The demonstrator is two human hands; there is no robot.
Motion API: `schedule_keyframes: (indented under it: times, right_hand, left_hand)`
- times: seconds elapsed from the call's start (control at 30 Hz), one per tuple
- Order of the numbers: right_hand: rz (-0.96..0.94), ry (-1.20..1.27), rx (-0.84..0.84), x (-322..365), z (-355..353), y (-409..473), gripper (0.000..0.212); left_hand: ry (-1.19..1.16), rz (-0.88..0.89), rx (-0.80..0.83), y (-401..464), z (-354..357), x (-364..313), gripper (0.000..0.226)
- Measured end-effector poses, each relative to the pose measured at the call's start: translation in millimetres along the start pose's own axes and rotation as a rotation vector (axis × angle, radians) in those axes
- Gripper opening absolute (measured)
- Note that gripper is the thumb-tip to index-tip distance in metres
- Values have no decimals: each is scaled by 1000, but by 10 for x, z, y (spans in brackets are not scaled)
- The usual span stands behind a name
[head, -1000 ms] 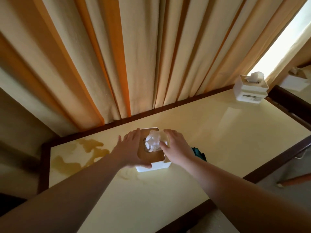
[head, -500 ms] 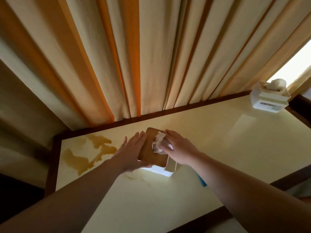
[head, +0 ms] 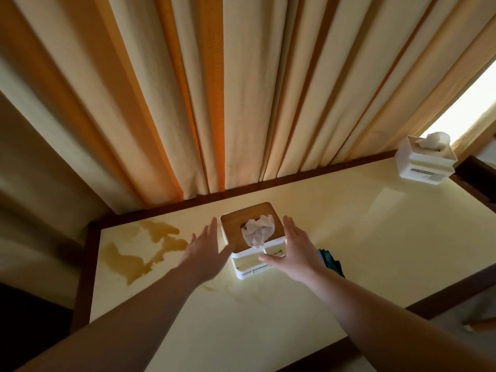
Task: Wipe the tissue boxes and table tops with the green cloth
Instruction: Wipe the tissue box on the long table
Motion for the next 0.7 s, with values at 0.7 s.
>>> schedule_keyframes:
  times: [0.7]
  right_hand:
    - [132, 206, -121, -70, -294, 366, 124]
  left_hand:
    - [-93, 169, 2, 613, 13, -346, 123]
Point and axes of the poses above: each hand's wrist, its own y-axis towards the middle knuckle, its own z-axis out of the palm, x = y × z, the point moved 2 cm from there along y, towards the middle knuckle, and after that the axes turned 14 degrees about z, right-handed, at the moved point
